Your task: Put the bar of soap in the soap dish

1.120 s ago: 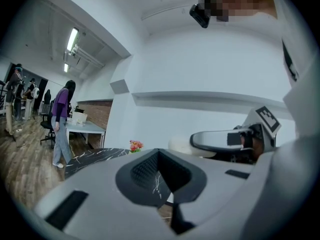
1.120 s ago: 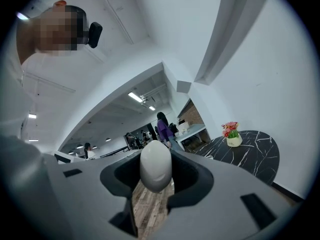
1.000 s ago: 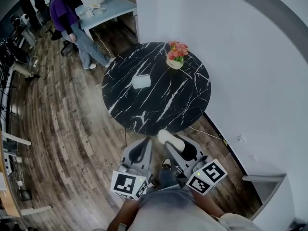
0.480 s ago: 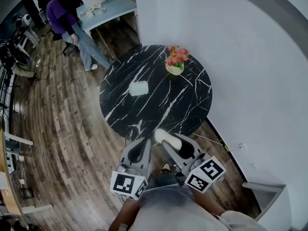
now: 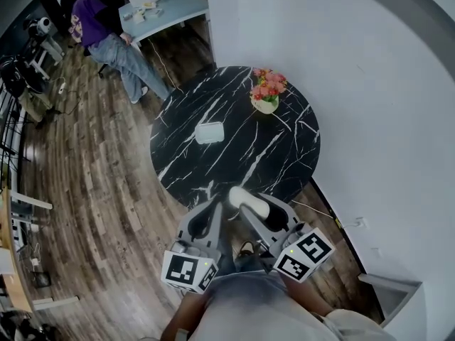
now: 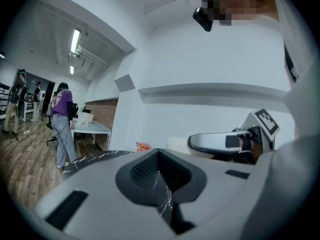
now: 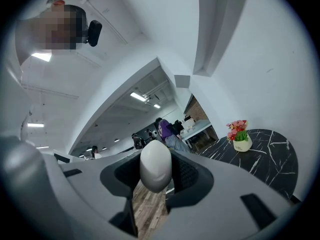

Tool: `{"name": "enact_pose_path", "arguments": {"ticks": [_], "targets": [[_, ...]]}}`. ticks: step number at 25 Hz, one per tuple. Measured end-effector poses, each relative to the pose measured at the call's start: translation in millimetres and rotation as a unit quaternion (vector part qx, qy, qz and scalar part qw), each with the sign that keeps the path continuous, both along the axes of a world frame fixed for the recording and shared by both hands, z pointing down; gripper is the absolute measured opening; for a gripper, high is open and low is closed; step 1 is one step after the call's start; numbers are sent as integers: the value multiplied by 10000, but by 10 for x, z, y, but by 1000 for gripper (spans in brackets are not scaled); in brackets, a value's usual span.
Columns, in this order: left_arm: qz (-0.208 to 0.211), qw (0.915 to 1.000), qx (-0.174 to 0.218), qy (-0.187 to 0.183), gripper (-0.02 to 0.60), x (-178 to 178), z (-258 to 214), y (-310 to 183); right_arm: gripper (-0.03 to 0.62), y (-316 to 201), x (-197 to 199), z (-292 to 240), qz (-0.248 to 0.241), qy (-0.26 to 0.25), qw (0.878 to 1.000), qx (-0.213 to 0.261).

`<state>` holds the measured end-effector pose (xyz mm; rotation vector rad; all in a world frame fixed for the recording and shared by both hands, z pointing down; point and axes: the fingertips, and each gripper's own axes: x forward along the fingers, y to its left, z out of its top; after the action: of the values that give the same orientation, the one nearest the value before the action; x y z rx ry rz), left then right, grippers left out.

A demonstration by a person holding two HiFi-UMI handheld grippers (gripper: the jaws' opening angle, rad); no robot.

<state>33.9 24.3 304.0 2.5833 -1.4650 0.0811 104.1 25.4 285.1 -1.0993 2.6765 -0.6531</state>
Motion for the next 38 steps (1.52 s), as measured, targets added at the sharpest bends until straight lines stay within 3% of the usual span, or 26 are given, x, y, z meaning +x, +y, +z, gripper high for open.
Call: {"name": "enact_pose_path", "arguments": {"ticks": [12,25,38], "targets": [[100,9998,-39,161,2,-95,66,-593,158,-511,-135,64,27,162,9998,-102],[250,9990,-172,341,2,-588,146,-1387,158,-1263,-621,146,208,358,9987,-294],[834,9952,-390,322,2,-976,369,-2052,158,-1841,-1014,305,786,490,9945,-491]]}}
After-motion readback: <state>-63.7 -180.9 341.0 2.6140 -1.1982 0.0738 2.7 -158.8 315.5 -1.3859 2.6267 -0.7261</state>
